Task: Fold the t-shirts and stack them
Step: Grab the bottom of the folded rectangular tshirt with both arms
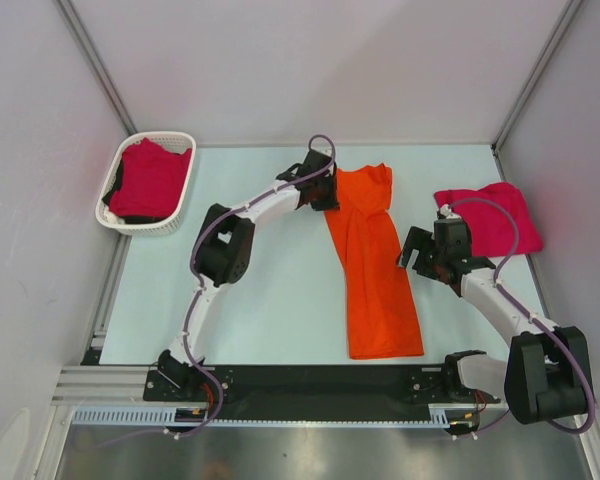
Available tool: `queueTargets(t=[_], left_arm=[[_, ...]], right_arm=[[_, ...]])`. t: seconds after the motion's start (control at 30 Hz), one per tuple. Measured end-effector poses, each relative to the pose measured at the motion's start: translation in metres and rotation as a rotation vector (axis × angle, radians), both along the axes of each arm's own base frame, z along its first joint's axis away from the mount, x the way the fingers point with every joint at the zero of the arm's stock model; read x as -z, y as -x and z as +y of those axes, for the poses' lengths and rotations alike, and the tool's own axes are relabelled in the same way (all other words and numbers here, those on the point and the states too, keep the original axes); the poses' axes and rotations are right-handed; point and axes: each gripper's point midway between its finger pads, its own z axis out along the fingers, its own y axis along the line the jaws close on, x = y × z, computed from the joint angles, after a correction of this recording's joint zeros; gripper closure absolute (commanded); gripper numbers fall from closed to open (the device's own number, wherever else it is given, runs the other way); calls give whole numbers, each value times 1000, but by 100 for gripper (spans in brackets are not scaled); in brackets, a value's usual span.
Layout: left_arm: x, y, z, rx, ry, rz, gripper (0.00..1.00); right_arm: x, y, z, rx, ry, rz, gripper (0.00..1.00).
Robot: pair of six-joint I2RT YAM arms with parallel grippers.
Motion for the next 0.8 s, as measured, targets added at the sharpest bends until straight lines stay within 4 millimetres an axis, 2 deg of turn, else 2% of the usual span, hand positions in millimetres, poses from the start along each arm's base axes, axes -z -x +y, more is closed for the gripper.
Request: queueTargets(t=[0.1,0.2,0.23,0.47,0.67,0.8], left_arm=[[9,-3,-6,7,-11,20,100],[25,-9,-2,-18,-60,57,100],[24,-12,-1,-26,-75,57,100],[24,-25,32,-137,-217,56,100],[23,-57,46,-199,-214,5,100],[17,-79,44,-205,-130,-34,100]], right_arm=[[2,0,0,-1,1,8,6],[4,1,0,-1,1,13,5],[4,1,0,-2,0,14,5],[4,1,1,-3,-1,15,5],[4,1,1,-3,-1,15,5],[4,1,2,-7,-6,16,4]])
